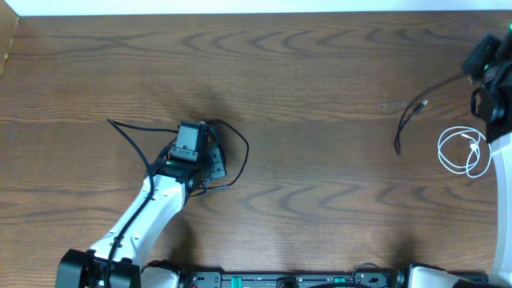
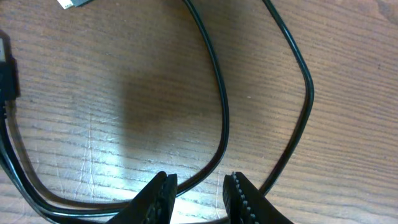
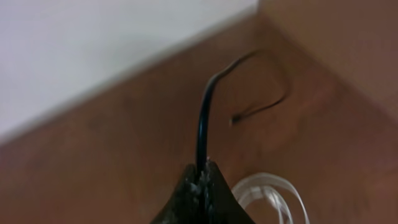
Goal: Untangle cables
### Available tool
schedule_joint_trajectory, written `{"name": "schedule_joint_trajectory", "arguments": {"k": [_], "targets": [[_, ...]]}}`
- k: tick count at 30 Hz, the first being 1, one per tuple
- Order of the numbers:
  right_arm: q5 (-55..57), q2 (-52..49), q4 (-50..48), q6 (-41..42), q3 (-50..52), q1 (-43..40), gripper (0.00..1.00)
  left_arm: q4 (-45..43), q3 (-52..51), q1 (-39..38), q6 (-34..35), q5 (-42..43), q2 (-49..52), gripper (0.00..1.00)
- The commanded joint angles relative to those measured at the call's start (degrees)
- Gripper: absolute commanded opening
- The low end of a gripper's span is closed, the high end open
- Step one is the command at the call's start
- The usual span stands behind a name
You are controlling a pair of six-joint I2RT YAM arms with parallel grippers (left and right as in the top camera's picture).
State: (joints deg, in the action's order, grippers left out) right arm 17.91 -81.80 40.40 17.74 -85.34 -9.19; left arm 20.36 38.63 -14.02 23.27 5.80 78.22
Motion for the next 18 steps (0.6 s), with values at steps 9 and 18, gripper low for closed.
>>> {"name": "schedule_joint_trajectory", "arguments": {"k": [9,18], "targets": [[-3.5,-6.2,26.5,1.6,0.5,-1.1,0.01,0.1,-0.3,0.2,-0.5,-0.7,-0.3,0.32],[-4.2,-7.7,35.1,1.6,7.1,-1.1,0.01,0.1,-0.3,0.2,-0.5,-0.7,-0.3,0.32]]}}
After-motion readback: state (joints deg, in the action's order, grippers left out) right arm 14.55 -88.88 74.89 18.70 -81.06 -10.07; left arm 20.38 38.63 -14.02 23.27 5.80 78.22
